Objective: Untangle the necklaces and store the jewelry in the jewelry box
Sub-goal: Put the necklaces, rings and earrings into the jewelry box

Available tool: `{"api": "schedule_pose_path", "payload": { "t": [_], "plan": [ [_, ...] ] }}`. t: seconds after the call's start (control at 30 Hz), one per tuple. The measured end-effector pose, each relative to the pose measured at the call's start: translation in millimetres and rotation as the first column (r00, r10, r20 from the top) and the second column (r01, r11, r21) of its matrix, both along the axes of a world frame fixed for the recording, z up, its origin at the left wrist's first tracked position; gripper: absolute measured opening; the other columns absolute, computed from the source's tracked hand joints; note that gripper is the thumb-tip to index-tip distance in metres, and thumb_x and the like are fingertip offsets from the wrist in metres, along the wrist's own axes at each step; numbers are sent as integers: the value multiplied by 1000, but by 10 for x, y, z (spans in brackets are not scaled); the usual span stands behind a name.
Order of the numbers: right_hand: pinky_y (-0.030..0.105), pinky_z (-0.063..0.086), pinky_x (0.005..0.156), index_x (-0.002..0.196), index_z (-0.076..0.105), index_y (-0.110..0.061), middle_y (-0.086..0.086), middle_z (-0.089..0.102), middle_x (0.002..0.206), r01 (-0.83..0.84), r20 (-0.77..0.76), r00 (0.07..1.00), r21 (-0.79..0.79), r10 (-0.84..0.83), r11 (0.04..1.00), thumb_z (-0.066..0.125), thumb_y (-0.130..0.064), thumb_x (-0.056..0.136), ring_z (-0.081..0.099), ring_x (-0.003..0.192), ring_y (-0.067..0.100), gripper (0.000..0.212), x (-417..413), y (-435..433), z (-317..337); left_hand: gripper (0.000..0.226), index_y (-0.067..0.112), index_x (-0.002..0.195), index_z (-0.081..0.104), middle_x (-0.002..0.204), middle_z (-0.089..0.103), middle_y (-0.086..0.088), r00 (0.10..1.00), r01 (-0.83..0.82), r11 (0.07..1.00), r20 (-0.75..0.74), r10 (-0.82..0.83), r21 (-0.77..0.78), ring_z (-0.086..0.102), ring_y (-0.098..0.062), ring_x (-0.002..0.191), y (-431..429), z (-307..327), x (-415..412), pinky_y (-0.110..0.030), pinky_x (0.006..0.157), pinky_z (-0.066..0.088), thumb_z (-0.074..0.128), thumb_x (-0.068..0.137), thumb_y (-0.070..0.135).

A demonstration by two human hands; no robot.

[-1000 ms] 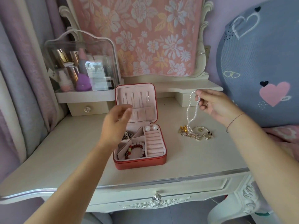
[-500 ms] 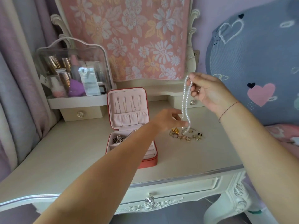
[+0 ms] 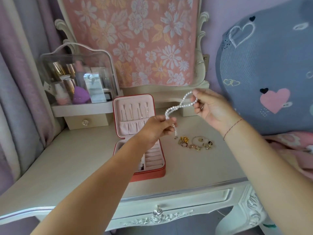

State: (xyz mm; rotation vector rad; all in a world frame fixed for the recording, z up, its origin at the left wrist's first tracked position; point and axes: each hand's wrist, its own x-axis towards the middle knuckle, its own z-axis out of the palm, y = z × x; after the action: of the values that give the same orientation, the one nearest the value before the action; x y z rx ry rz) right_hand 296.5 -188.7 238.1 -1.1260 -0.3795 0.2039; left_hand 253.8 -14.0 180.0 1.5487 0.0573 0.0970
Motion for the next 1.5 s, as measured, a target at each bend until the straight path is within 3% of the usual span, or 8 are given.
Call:
{"api": "schedule_pose_path", "payload": {
  "t": [0.27,0.5,0.77,0.9,1.07,1.23,1.33,1.5],
  "plan": [
    [15,43,45,98,61,-3,6,61,67,-217,-293,933,4,209,976,54,3,91,52,47,7,12,-318,473,-582,13,1,96,66,93,70,-13,997,-37,946,52,57,-323,66,-19,86,387,-35,-338,-27,84,58,53,94,-1],
    [18,50,52,106,64,1,8,65,73,-430,-239,894,-213,379,877,57,-2,91,60,58,9,17,-546,765,-728,18,1,96,60,97,72,-15,994,76,904,104,-36,-420,71,-18,84,664,-70,-814,-25,82,58,60,79,6],
    [25,51,70,95,70,-4,5,63,72,-159,96,955,-636,281,756,65,-19,90,57,68,15,16,-611,897,-768,11,2,94,67,76,70,-9,965,-204,975,-149,215,89,63,-11,64,1051,-143,-1089,-17,57,52,61,93,11],
    [21,50,57,92,71,-5,8,63,70,-133,146,943,-656,298,743,68,-12,88,57,62,14,9,-650,908,-765,26,1,84,69,67,66,-9,941,-69,863,-254,222,501,52,-11,51,1039,-54,-1167,-18,50,42,67,90,26],
    [18,51,52,96,70,2,15,67,76,-134,136,929,-743,343,656,70,-6,84,61,62,16,13,-610,943,-747,44,12,66,66,55,64,1,910,164,683,-377,174,712,44,-13,46,900,61,-1228,-23,49,35,63,88,50],
    [29,59,71,101,68,-3,8,65,81,-38,241,894,-801,379,598,70,-3,82,66,73,20,18,-582,1035,-754,47,14,54,60,40,54,7,931,82,528,-254,262,845,40,-4,32,824,32,-1188,-16,43,32,65,87,46],
    [22,51,82,105,71,-14,-8,66,91,116,385,825,-832,413,542,69,-12,85,64,88,11,21,-610,1051,-744,26,14,71,69,61,60,6,956,-31,453,-107,275,891,48,-4,49,844,-22,-1171,-15,47,33,74,82,37],
    [9,36,69,98,76,-17,-25,52,79,234,471,692,-863,547,447,62,-16,91,50,75,-5,16,-690,1061,-775,17,19,92,71,80,60,5,972,-155,488,45,229,859,51,-7,66,871,-138,-1161,-9,52,36,79,79,26]
  ]
}}
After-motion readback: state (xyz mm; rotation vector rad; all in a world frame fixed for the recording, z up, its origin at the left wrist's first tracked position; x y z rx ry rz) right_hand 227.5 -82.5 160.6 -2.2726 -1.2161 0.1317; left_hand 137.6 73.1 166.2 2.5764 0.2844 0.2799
